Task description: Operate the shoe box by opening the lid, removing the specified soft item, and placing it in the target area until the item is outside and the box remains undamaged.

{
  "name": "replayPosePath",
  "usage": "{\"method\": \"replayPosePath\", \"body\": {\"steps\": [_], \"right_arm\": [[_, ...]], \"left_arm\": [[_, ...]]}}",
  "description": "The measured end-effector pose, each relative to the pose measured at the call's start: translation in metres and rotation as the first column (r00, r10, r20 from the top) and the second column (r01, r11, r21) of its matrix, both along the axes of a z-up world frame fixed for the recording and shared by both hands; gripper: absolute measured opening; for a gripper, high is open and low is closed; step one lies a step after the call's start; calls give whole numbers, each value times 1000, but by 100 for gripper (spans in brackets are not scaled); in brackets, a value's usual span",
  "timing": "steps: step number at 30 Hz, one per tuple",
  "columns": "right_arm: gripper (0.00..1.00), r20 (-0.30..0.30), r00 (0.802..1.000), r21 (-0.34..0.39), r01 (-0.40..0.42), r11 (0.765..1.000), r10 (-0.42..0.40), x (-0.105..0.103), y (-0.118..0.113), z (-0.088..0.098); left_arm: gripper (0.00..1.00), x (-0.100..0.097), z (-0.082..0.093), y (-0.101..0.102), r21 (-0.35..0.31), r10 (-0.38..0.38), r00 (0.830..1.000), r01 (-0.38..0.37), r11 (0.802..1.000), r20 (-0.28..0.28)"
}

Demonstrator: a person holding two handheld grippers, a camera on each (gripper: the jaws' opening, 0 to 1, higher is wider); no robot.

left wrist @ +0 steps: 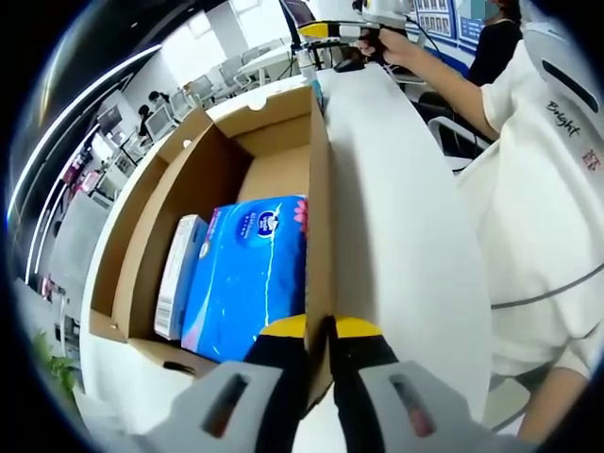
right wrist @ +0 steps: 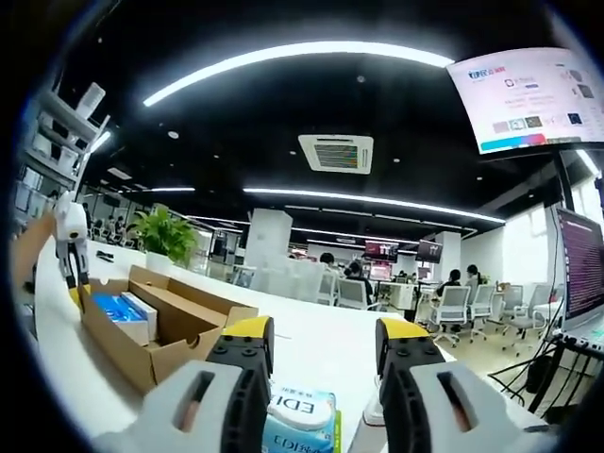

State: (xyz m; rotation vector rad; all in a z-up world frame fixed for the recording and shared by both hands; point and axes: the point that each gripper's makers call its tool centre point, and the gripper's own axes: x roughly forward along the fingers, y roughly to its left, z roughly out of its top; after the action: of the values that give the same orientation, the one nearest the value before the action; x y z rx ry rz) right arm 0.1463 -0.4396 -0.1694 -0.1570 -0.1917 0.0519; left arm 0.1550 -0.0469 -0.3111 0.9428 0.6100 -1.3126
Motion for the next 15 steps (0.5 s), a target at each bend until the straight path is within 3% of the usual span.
{"method": "replayPosePath", "body": {"steps": [6,10,13,14,15], "right_arm": [[43,-30,999,-7,-18,1000,18,1,5,-6],[43,-24,999,-13,-25,1000,24,1,10,1],[42,18,994,-29,-103,994,104,11,39,19],[41,53,987,-82,-144,986,149,16,54,26],[40,56,988,-71,-142,987,146,20,58,27]], "left_arm": [[7,0,0,0,4,1,1000,-1,1000,15],[7,0,0,0,5,1,1000,-1,1000,6],[7,0,0,0,8,-3,1000,3,1000,7],[7,0,0,0,8,-3,1000,3,1000,6],[7,0,-1,0,8,-2,1000,2,1000,5]]}}
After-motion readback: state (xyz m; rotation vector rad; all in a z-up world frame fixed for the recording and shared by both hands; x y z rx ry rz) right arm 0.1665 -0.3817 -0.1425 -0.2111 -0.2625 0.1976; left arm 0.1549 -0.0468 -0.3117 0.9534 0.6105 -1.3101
